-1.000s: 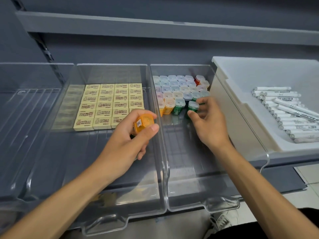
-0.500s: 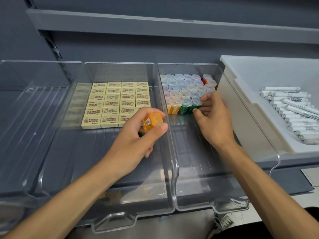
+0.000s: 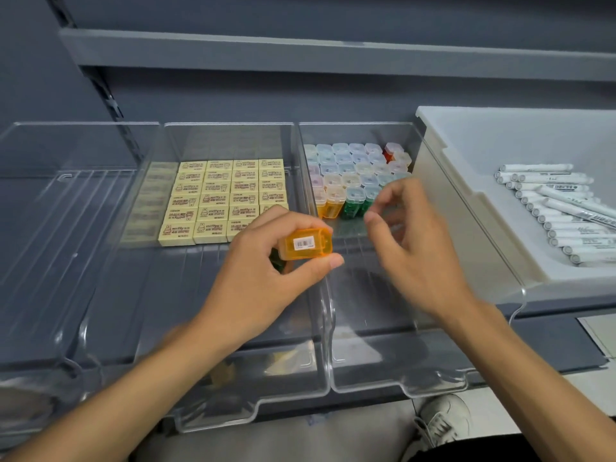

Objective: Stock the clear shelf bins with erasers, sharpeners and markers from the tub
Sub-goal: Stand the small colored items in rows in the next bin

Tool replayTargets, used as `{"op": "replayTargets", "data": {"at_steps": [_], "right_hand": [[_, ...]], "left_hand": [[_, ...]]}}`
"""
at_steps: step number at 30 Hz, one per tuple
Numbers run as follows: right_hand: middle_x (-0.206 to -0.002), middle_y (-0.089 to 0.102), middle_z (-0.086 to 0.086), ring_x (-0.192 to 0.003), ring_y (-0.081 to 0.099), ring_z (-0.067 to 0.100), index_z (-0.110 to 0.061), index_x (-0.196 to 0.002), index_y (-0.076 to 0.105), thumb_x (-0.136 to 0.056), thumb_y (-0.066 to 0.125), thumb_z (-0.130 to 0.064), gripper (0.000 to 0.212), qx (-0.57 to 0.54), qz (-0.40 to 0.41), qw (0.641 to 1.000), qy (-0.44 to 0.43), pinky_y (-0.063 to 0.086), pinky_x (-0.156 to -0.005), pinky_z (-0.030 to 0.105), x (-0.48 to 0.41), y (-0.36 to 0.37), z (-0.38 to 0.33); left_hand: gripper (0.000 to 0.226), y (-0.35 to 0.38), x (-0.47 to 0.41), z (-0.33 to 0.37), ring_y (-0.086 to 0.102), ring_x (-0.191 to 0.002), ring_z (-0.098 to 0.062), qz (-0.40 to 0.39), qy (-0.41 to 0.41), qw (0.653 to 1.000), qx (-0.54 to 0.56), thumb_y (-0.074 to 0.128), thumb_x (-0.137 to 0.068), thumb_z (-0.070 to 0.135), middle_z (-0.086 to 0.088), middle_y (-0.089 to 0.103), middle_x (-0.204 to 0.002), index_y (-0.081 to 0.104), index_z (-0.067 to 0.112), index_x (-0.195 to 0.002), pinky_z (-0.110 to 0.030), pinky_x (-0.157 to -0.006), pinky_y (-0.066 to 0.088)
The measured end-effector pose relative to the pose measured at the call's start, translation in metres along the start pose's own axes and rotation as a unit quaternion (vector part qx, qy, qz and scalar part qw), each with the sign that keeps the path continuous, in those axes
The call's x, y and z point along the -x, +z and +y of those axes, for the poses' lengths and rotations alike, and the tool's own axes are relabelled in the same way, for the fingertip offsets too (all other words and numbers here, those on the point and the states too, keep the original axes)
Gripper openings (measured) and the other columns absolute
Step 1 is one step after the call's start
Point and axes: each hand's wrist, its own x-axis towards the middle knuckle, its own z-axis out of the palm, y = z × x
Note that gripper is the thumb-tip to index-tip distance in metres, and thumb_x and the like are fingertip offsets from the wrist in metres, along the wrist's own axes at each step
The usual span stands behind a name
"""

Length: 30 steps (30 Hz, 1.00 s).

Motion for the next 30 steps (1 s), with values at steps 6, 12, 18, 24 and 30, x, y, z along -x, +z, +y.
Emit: {"op": "replayTargets", "data": {"at_steps": [6,12,18,24,30], "right_hand": [[-0.076,0.061,-0.003,-0.068,0.058,0.02,-0.014,-0.091,0.057,-0.089,0.061,-0.033,0.02,-0.176,-0.122,0.976,-0.049,0.051,-0.061,0.037,0.023,0.004,-0.037],[-0.078,0.06,0.003,-0.063,0.057,0.018,-0.018,-0.106,0.057,-0.086,0.073,-0.023,0.026,-0.182,-0.136,0.972,-0.064,0.047,-0.058,0.027,0.022,0.008,-0.035],[-0.068,0.058,-0.005,-0.06,0.056,0.011,-0.014,-0.09,0.056,-0.099,0.051,-0.027,0.017,-0.191,-0.123,0.974,-0.019,0.048,-0.056,0.03,0.019,0.006,-0.027],[-0.092,0.053,-0.007,-0.083,0.051,0.009,-0.014,-0.104,0.061,-0.094,0.057,-0.035,0.023,-0.004,-0.078,0.986,-0.149,0.038,-0.07,0.015,0.02,0.001,-0.025],[-0.088,0.062,-0.008,-0.079,0.057,0.013,-0.015,-0.101,0.063,-0.094,0.063,-0.029,0.015,-0.076,-0.12,0.985,-0.102,0.045,-0.071,0.023,0.013,-0.01,-0.024]], "left_hand": [[0.017,0.006,0.004,0.009,0.059,-0.081,-0.01,0.001,0.021,1.0,-0.022,0.067,-0.082,0.04,0.013,0.062,-0.084,0.067,0.026,-0.093,-0.018,-0.068,0.044],[0.032,0.008,0.01,0.01,0.063,-0.08,-0.015,-0.014,-0.005,0.999,0.031,0.07,-0.09,0.018,0.008,0.063,-0.094,0.044,0.025,-0.108,-0.029,-0.067,0.051],[0.019,0.007,0.009,0.006,0.058,-0.083,-0.019,-0.009,0.037,0.999,0.035,0.062,-0.092,0.02,0.001,0.056,-0.092,0.052,0.016,-0.108,-0.035,-0.074,0.051],[0.016,0.006,0.007,0.003,0.053,-0.075,-0.019,-0.003,0.05,0.999,-0.003,0.064,-0.088,0.032,0.002,0.052,-0.078,0.062,0.02,-0.099,-0.039,-0.069,0.048],[0.027,0.0,-0.001,0.003,0.051,-0.074,-0.008,-0.007,0.073,0.993,-0.091,0.064,-0.086,0.04,0.012,0.049,-0.081,0.064,0.029,-0.111,-0.015,-0.07,0.039]]}}
